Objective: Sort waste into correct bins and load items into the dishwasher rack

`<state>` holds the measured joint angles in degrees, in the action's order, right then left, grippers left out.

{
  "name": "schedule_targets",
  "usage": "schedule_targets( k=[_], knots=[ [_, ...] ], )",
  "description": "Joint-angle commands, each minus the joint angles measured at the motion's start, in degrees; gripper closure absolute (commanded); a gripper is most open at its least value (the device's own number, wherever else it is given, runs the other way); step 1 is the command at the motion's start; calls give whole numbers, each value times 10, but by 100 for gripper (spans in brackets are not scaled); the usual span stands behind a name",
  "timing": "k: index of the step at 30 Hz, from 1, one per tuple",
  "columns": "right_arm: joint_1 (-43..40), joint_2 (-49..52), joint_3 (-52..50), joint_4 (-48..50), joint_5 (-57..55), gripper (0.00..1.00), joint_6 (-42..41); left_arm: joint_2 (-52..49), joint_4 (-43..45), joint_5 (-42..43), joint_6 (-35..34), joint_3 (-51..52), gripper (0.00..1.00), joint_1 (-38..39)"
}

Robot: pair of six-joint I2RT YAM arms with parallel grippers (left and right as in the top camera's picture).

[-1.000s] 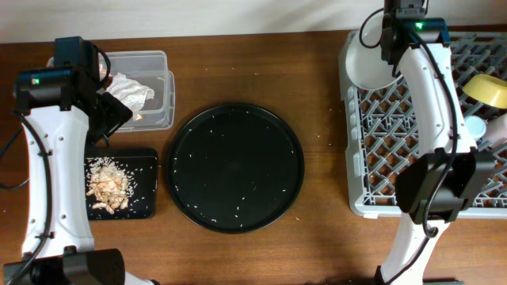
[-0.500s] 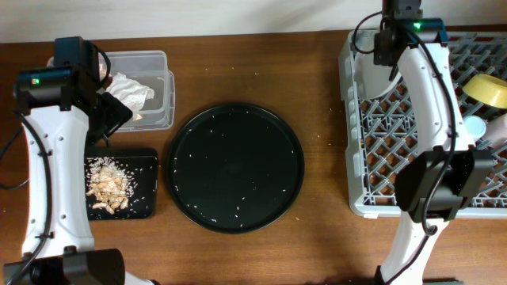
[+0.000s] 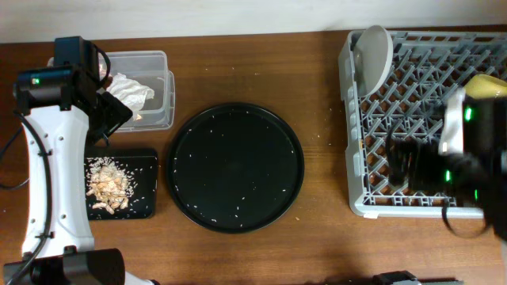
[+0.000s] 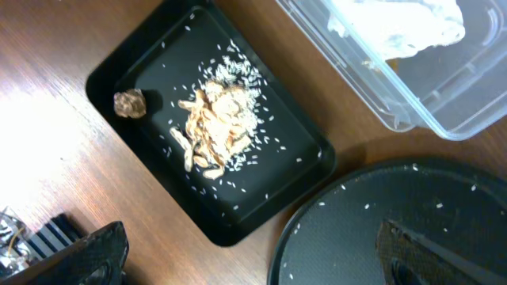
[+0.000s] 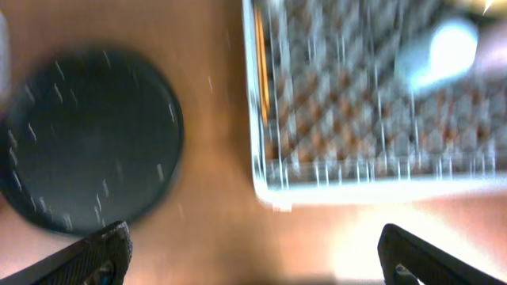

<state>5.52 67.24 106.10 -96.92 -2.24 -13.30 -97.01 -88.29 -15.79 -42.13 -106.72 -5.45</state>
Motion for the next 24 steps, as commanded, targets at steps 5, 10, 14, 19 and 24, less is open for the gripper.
schedule_targets(
  k=[5,10,14,19,24],
  knots=[
    [2,-180,-272,0,121,2,-7,6,-1,-2,-7,0,1,-3],
    [2,-175,-277,31,118,2,-5,6,-1,-2,-7,0,1,-3],
    [-5,-244,-422,233,161,2,64,6,-1,-2,-7,0,1,-3],
    [-11,-452,-704,527,165,2,89,6,-1,-2,-7,0,1,-3],
    [-19,-539,-813,682,136,2,90,6,-1,-2,-7,0,1,-3]
  ],
)
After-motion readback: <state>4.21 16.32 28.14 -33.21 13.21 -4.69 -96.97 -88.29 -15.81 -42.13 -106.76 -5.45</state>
